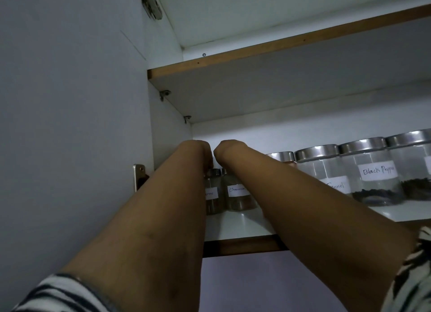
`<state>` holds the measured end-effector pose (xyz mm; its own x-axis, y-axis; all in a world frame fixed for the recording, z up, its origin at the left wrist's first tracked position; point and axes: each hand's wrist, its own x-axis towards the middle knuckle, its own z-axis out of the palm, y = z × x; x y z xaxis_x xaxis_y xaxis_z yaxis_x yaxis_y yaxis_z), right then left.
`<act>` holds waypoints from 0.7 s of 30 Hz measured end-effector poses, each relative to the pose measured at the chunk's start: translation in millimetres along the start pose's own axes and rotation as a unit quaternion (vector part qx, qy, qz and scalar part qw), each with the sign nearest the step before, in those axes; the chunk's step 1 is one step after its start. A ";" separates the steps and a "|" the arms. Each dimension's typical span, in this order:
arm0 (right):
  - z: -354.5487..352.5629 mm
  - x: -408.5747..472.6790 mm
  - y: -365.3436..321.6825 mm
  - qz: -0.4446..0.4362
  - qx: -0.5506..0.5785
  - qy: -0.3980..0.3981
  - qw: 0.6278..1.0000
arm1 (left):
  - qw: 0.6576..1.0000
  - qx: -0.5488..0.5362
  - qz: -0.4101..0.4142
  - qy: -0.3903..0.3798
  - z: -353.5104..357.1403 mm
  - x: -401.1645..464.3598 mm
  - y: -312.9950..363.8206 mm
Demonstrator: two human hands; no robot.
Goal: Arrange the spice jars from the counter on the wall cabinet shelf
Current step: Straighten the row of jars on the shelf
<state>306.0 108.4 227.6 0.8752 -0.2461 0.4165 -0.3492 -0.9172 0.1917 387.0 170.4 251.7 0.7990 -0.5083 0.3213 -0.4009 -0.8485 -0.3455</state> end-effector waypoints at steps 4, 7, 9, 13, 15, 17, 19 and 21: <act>-1.7 -2.0 -0.9 0.006 0.022 0.009 1.000 | 1.000 -0.002 -0.004 -0.011 1.6 1.7 0.2; -1.8 -3.9 -4.3 0.013 0.020 0.004 1.000 | 1.000 -0.017 -0.002 -0.015 -1.2 -2.7 0.1; -0.3 -6.0 -6.3 0.014 0.036 -0.004 0.999 | 1.000 -0.025 -0.001 -0.011 -1.1 -5.3 1.0; -6.7 -13.7 -3.4 0.033 0.071 0.044 0.996 | 0.999 -0.017 0.031 -0.012 9.5 1.0 8.6; -15.6 -21.9 3.5 0.044 0.096 0.094 0.990 | 0.998 -0.036 0.033 0.027 11.2 -2.0 13.7; -20.6 -29.9 10.1 0.049 0.118 0.137 0.982 | 0.994 -0.062 0.036 0.081 6.0 -20.5 20.3; -23.9 -36.9 15.1 0.054 0.141 0.175 0.973 | 0.985 -0.086 0.064 0.133 -4.0 -36.8 26.1; -28.5 -48.0 20.0 0.063 0.160 0.214 0.962 | 0.976 -0.111 0.097 0.161 -14.7 -56.4 34.0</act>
<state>247.4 110.8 236.7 0.5913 -0.2734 0.7587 -0.2628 -0.9548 -0.1391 321.7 168.0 234.8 0.5293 -0.6526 0.5421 -0.6470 -0.7238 -0.2397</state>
